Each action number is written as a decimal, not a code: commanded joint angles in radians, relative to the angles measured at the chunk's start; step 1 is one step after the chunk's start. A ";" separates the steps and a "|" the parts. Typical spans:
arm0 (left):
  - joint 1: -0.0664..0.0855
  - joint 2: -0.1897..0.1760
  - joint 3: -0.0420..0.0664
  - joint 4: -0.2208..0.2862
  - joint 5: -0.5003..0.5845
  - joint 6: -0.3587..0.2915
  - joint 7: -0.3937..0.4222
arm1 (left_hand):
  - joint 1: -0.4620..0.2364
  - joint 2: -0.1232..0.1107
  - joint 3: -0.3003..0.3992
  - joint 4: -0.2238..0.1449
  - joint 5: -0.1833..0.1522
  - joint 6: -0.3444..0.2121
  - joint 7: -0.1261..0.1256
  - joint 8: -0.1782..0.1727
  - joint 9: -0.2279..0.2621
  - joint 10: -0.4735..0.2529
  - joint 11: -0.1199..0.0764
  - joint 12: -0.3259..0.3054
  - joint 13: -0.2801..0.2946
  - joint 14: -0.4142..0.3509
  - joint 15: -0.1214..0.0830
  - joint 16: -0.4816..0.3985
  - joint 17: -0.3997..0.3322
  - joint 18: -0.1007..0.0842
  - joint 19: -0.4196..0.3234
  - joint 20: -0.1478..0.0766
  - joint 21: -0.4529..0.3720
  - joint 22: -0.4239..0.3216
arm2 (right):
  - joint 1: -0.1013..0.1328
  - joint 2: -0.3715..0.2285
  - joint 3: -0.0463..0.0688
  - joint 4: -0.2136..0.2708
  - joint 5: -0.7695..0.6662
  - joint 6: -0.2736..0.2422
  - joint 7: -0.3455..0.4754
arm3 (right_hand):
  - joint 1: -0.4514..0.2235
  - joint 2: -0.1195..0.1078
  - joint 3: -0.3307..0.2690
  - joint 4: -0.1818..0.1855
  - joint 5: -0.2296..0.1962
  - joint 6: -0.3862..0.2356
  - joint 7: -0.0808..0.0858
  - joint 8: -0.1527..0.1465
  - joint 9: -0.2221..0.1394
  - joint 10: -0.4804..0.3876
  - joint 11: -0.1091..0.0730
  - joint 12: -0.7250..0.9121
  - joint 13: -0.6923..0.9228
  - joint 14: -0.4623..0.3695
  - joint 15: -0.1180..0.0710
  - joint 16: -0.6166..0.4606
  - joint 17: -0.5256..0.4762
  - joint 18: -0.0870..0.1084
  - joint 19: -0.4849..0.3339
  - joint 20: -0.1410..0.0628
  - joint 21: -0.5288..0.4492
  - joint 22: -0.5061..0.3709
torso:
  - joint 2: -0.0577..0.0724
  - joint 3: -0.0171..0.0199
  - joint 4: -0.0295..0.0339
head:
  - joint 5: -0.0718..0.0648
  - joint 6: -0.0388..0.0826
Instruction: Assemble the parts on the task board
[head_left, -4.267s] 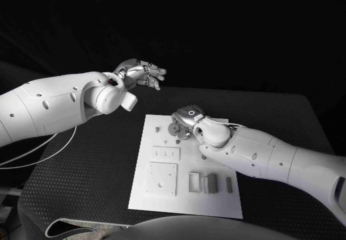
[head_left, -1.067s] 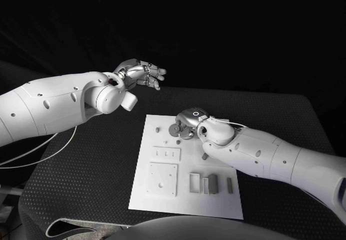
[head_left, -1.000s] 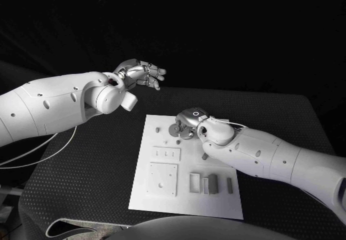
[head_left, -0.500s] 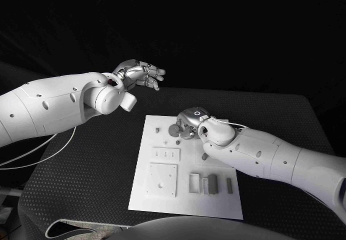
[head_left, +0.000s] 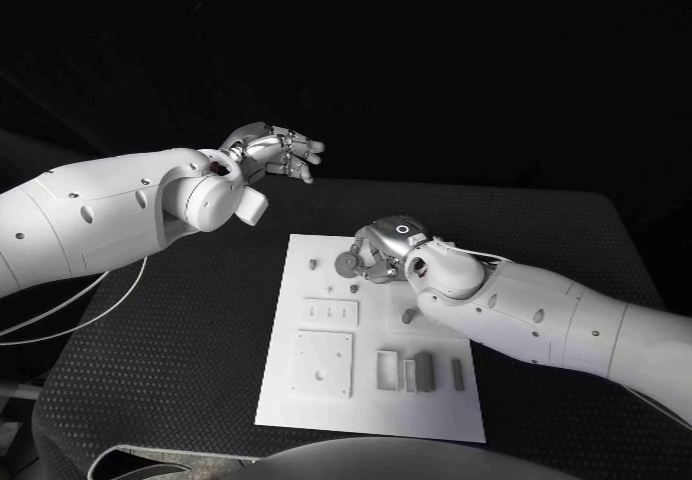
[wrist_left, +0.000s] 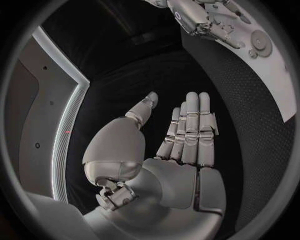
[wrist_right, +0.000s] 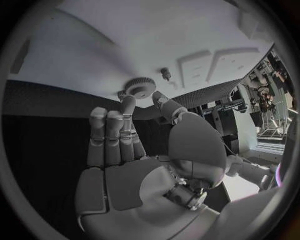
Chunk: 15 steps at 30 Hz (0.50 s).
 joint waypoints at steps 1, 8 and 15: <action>0.001 0.000 0.001 -0.006 -0.003 0.007 0.012 | -0.005 -0.003 -0.005 0.000 -0.006 -0.008 0.019 -0.004 -0.001 -0.006 0.000 -0.006 0.000 -0.008 -0.002 0.005 -0.002 0.015 0.000 -0.004 -0.006 0.001 | 0.016 -0.041 0.015 0.055 0.026 -0.047 0.002 | 0.018 -0.001 -0.006 -0.007 0.002 -0.018 0.006 -0.012 -0.004 -0.002 0.008 0.004 0.001 -0.002 0.009 0.002 -0.001 0.032 0.001 -0.002 -0.004 0.002 | -0.002 0.0013 -0.0042 | 0.002 0.009; 0.001 0.001 0.000 -0.040 -0.008 0.023 0.018 | 0.002 0.005 -0.001 0.000 -0.006 0.009 0.011 0.006 0.002 0.000 -0.001 -0.008 -0.001 -0.008 -0.003 0.005 -0.002 0.016 0.001 -0.004 -0.007 0.003 | 0.052 -0.167 0.029 0.157 0.238 -0.069 0.085 | 0.108 0.031 0.017 -0.061 0.002 -0.039 0.013 -0.022 -0.011 -0.048 0.015 -0.030 -0.019 -0.033 0.017 -0.039 -0.025 0.032 -0.029 0.005 -0.028 -0.005 | -0.014 0.0070 -0.0211 | 0.008 0.022; 0.000 0.012 0.000 -0.085 -0.057 0.033 0.021 | 0.006 0.014 0.005 0.001 -0.007 0.034 -0.003 0.004 -0.002 0.042 -0.008 -0.029 -0.011 -0.006 -0.007 0.007 -0.002 0.014 0.004 -0.006 -0.010 0.009 | 0.063 -0.268 0.031 0.181 0.361 -0.076 0.238 | 0.165 0.054 0.003 -0.123 0.002 -0.039 0.016 -0.018 -0.012 -0.111 0.023 -0.066 -0.035 -0.048 0.025 -0.051 -0.038 0.029 -0.053 0.025 -0.041 -0.005 | -0.027 0.0125 -0.0357 | -0.001 0.036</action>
